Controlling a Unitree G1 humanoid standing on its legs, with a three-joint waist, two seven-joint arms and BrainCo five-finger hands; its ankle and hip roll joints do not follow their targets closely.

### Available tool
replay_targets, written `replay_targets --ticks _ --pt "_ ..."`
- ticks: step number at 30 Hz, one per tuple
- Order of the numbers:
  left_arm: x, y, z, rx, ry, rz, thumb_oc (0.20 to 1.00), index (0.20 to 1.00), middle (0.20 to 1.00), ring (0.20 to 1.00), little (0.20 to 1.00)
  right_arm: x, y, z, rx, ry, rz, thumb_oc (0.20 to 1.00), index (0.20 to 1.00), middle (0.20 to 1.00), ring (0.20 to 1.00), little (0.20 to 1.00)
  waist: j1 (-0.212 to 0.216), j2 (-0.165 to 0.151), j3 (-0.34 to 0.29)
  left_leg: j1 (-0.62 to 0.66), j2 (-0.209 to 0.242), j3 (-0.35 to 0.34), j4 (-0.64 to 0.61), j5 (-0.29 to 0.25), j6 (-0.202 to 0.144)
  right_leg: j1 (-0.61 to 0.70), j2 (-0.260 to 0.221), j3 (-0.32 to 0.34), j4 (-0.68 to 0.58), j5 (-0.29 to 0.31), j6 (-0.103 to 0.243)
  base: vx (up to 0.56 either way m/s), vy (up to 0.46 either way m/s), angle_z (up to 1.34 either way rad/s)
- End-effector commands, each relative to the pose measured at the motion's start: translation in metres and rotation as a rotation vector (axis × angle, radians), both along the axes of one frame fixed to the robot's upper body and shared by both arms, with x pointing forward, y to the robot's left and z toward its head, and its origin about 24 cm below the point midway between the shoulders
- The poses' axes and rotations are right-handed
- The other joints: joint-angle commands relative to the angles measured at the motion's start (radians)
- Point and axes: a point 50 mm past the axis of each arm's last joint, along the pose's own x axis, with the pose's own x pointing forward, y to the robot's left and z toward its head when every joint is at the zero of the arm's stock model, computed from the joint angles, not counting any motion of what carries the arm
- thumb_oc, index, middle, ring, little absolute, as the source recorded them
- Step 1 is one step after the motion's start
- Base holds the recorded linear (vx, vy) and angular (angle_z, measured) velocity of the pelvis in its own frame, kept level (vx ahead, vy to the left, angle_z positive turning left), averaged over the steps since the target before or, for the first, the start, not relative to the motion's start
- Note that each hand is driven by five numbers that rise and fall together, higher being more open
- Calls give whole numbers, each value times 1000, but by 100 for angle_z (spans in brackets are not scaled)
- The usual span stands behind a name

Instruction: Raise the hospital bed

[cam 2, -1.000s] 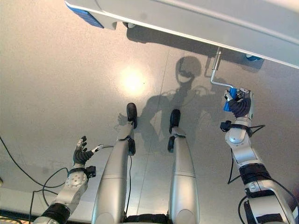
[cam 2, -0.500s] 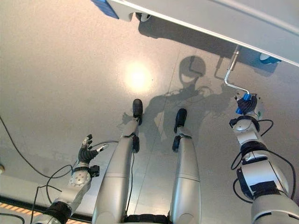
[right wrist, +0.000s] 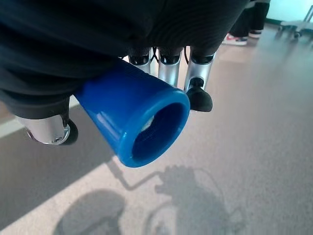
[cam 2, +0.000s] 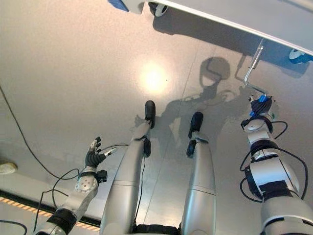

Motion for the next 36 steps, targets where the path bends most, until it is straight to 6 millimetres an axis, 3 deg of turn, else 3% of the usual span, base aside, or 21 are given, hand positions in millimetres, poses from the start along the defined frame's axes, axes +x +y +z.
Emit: replay_targets --ticks 1,4,6,7,8,10,13,14,16,17,18,22,23,25,26,27,28,30,31,32,36 --pt "-2 -17 -1 -99 -23 6 1000 1000 1000 1000 1000 -9 -8 -15 -57 127 4 200 200 200 200 200 5 124 -13 -71 7 -12 103 -59 -35 -59 21 -2 -57 114 59 53 9 0" --pt "-11 -20 -8 -100 7 -10 1000 1000 1000 1000 1000 -3 4 -19 -63 154 48 200 200 200 200 200 18 134 -13 -65 5 -17 138 -99 -38 -50 17 0 -20 74 64 12 1 0" --pt "-10 -20 -8 -101 6 -8 1000 1000 1000 1000 1000 -1 8 -18 -59 145 61 200 200 200 200 200 21 136 -13 -78 4 -19 150 -101 -38 -63 17 -2 -6 71 63 13 6 3" --pt "-2 -19 -1 -99 -24 -9 1000 1000 1000 1000 1000 9 16 -3 -70 111 88 200 200 200 200 200 29 139 -13 -134 3 -23 147 -66 -35 -111 15 -14 -12 101 56 54 -4 8" --pt "-9 -20 -7 -98 3 -12 1000 1000 1000 1000 1000 5 15 -13 -67 138 86 200 200 200 200 200 28 139 -13 -97 2 -22 163 -103 -39 -77 14 -7 8 66 62 -33 15 6" --pt "-2 -20 1 -101 -30 -16 1000 1000 1000 1000 1000 17 23 8 -60 76 104 200 200 200 200 200 40 150 -13 -160 0 -30 169 -68 -35 -134 9 -16 14 94 57 8 6 2" --pt "-8 -21 -4 -99 -9 -21 1000 1000 1000 1000 1000 16 24 3 -40 79 107 200 200 200 200 200 45 154 -13 -134 -4 -32 191 -106 -38 -110 5 -13 44 56 63 11 8 10" --pt "-1 -20 3 -97 -36 -19 1000 1000 1000 1000 1000 26 35 20 -13 11 135 200 200 200 200 200 51 159 -13 -183 -6 -35 188 -71 -34 -152 1 -24 38 87 56 54 4 7" --pt "-8 -20 -3 -96 -10 -22 1000 1000 1000 1000 1000 22 33 11 -9 36 130 200 200 200 200 200 50 158 -13 -146 -7 -33 203 -107 -37 -120 1 -16 57 53 62 9 13 4" --pt "-1 -19 2 -95 -27 -13 1000 1000 1000 1000 1000 34 53 26 45 -41 191 200 200 200 200 200 55 160 -13 -188 -7 -35 193 -73 -33 -160 1 -25 44 84 55 22 32 7" --pt "-8 -19 -5 -92 1 -18 1000 1000 1000 1000 1000 34 59 19 61 -29 208 200 200 200 200 200 54 159 -13 -154 -9 -32 211 -109 -35 -130 0 -17 67 50 61 23 36 4" --pt "-7 -18 -4 -93 -2 -8 1000 1000 1000 1000 1000 44 91 22 87 -64 309 200 200 200 200 200 56 157 -13 -146 -13 -33 213 -114 -33 -123 -2 -17 70 43 61 17 7 -1" --pt "-5 -16 -2 -95 -12 5 1000 1000 1000 1000 1000 50 120 24 115 -98 402 200 200 200 200 200 55 155 -13 -144 -14 -32 212 -114 -30 -121 -1 -16 69 44 59 0 0 0" --pt "-4 -15 -2 -96 -14 11 1000 1000 1000 1000 1000 52 134 24 136 -115 447 200 200 200 200 200 52 150 -13 -142 -14 -30 211 -113 -29 -119 -1 -16 68 45 59 0 0 0" --pt "-4 -12 -2 -97 -16 23 1000 1000 1000 1000 1000 54 164 29 157 -152 551 200 200 200 200 200 49 143 -13 -138 -16 -30 206 -112 -28 -115 1 -14 59 49 59 0 0 0" --pt "-4 -12 -2 -97 -15 24 1000 1000 1000 1000 1000 54 165 28 158 -151 552 200 200 200 200 200 48 141 -13 -137 -16 -29 206 -112 -28 -115 1 -13 59 49 59 0 0 0" --pt "-4 -9 -2 -98 -16 45 1000 1000 1000 1000 1000 53 196 34 205 -203 660 200 200 200 200 200 43 132 -13 -129 -14 -28 198 -110 -27 -109 4 -14 53 51 59 0 0 0" --pt "-6 -4 -3 -92 -7 60 1000 1000 1000 1000 1000 46 230 44 230 -278 807 200 200 200 200 200 32 114 -13 -118 -11 -24 188 -106 -27 -99 7 -12 42 53 57 -2 6 -2" --pt "-6 -4 -4 -92 -6 61 1000 1000 1000 1000 1000 46 230 44 230 -277 808 200 200 200 200 200 31 113 -13 -116 -11 -23 186 -106 -27 -98 7 -11 42 52 57 -7 6 -5" --pt "-9 0 -6 -92 6 80 1000 1000 1000 1000 1000 35 256 53 266 -345 938 200 200 200 200 200 18 94 -13 -102 -8 -22 175 -102 -28 -86 12 -12 30 56 58 -7 -1 -5" --pt "-15 5 -13 -86 42 101 1000 1000 1000 1000 1000 15 281 63 338 -436 1096 200 200 200 200 200 -3 67 -13 -67 -4 -20 157 -98 -28 -56 18 -9 14 58 56 -12 -1 -7"
